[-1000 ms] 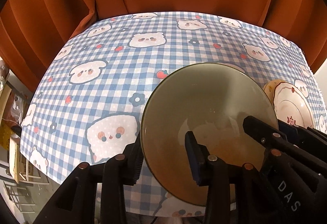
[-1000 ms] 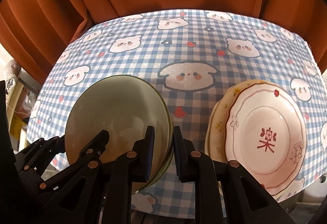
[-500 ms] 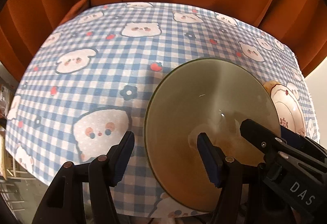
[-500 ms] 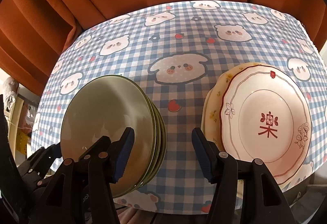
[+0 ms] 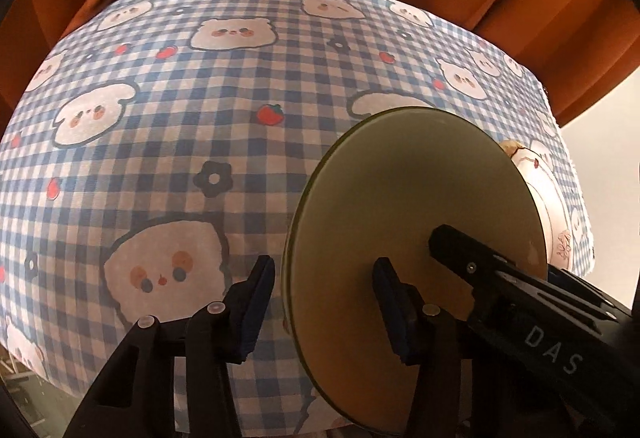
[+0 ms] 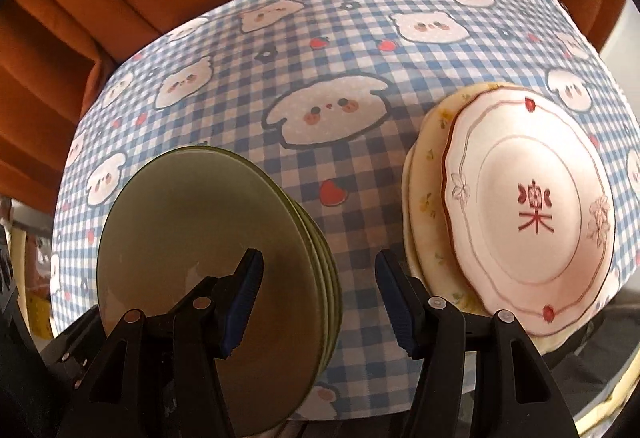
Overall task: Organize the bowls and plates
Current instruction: 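Close both grippers on the rim of the nested bowl stack, then lift the nested bowls with both grippers and carry them to the plate stack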
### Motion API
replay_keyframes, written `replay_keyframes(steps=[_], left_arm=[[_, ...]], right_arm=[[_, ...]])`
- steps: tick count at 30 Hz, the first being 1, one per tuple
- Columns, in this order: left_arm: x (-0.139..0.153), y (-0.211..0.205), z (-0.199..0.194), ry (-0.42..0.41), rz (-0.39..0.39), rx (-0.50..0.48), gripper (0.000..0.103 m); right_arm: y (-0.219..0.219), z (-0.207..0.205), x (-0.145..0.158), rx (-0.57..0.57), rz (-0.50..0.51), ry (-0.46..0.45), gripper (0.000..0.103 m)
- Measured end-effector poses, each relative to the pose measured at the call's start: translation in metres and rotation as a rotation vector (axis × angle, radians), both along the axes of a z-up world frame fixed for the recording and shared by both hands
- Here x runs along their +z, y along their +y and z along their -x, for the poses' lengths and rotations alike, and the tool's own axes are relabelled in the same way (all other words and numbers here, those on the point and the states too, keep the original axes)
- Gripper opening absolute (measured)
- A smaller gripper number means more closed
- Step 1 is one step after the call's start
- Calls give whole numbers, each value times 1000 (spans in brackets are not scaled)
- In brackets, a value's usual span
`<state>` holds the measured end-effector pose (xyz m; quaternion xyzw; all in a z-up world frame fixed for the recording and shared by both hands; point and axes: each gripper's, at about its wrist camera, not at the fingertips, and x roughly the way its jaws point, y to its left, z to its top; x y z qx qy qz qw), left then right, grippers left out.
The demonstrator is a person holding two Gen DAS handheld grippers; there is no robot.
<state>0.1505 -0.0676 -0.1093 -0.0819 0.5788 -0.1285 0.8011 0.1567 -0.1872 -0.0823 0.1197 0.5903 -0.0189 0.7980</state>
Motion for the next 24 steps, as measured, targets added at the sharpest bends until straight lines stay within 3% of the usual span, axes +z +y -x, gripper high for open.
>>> replay_keyframes(steps=[6, 11, 15, 24], left_arm=[[2, -3, -2, -14, -21, -63, 52], [1, -4, -4, -4, -30, -60, 51], [0, -3, -4, 13, -34, -28, 49], [3, -6, -2, 24, -87, -3, 43]], right_arm=[[1, 2, -6, -51, -18, 6, 62], [-1, -2, -11, -48, -54, 19, 58], [1, -7, -11, 19, -94, 16, 44], [1, -11, -13, 82, -140, 25, 43]])
